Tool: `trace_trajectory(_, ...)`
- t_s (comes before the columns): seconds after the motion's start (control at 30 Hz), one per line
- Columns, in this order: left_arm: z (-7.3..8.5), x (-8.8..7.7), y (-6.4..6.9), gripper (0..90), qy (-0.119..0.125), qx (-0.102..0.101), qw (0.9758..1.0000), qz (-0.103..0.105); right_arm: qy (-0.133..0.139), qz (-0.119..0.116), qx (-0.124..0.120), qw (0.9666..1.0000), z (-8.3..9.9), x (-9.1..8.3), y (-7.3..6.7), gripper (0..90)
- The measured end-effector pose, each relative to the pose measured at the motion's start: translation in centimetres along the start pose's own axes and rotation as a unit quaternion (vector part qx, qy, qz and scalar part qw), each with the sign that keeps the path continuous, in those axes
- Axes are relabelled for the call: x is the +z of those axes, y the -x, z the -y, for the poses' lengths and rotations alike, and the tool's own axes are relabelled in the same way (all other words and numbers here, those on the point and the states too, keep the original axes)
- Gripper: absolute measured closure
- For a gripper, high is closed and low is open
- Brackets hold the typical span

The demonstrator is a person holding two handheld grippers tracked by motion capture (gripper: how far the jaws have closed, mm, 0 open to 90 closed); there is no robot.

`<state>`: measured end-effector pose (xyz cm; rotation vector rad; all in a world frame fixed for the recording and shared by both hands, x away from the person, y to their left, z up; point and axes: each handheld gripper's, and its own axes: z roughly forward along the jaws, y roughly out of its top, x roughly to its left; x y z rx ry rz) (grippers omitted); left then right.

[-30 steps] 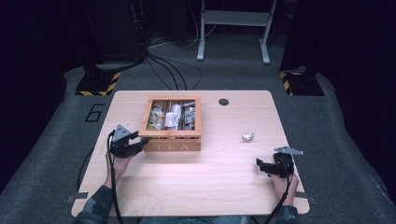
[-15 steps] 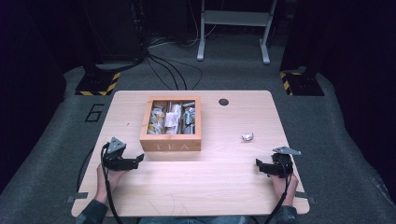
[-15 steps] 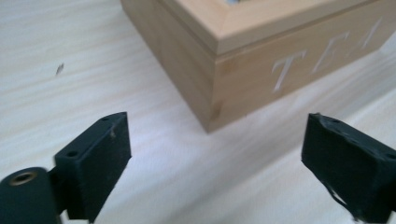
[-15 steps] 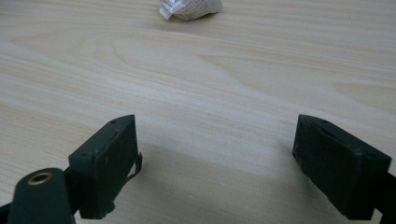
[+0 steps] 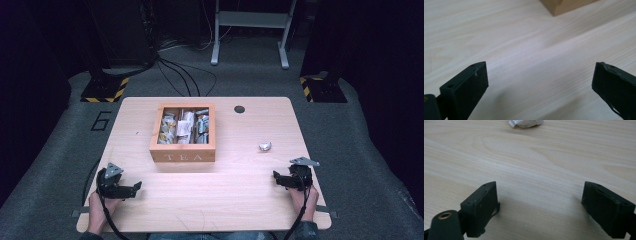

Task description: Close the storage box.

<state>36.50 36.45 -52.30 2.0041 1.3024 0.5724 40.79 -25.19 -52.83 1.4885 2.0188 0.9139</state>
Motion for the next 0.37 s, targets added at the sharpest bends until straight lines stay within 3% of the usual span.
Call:
trace_trajectory(0.13,0.95,0.33,-0.3,0.1,-0.008,-0.011,0.9999,-0.009,-0.003,0.003,0.001,1.0,-0.02,0.01,-0.16,12.1)
trace_trajectory(0.37,1.04,0.17,-0.35,0.4,-0.012,-0.013,0.9997,-0.015,-0.003,0.009,-0.002,1.0,-0.02,0.08,-0.2,10.6)
